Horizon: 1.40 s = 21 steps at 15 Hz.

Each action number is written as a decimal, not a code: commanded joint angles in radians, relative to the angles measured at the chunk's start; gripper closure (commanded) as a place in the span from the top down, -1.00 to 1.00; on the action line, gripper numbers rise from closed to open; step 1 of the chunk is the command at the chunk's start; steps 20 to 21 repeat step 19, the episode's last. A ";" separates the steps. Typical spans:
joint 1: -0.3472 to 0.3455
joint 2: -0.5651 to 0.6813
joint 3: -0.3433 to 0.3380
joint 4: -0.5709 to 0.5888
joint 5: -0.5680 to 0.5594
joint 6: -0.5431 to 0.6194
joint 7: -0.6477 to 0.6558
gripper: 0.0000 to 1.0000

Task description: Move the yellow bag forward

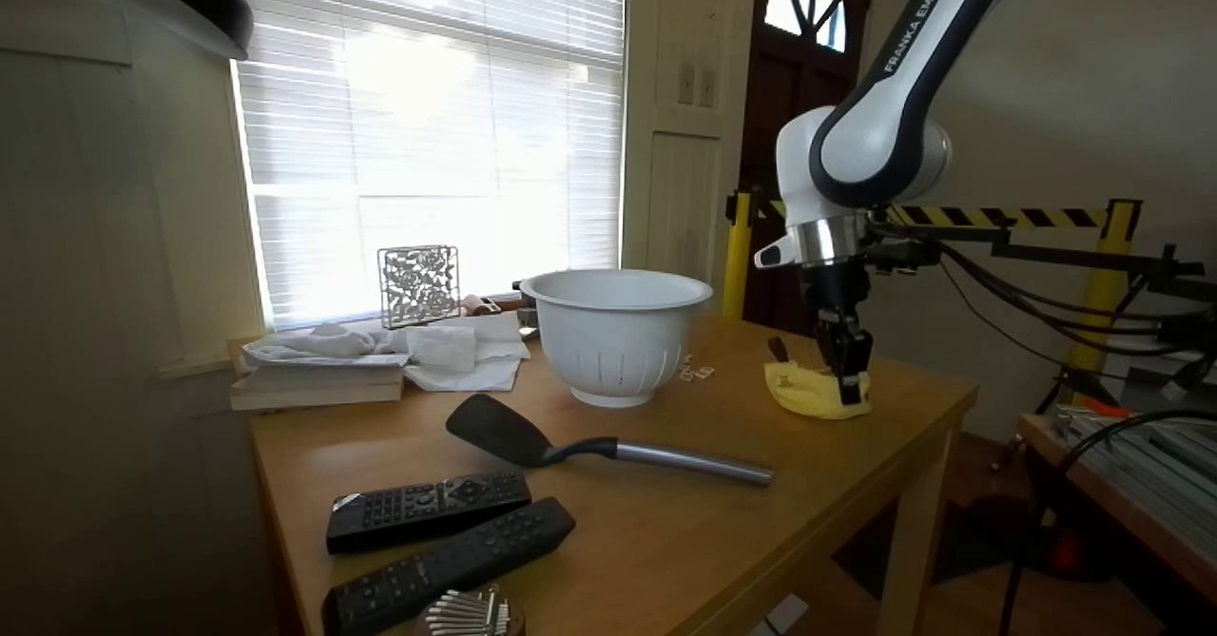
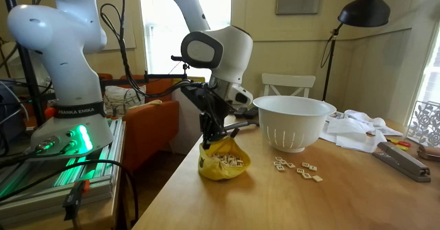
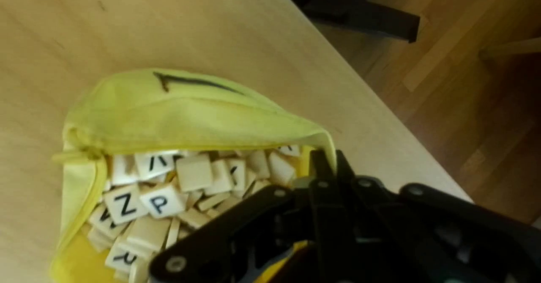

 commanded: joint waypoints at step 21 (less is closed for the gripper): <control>0.021 -0.162 -0.187 0.342 0.094 -0.299 -0.029 1.00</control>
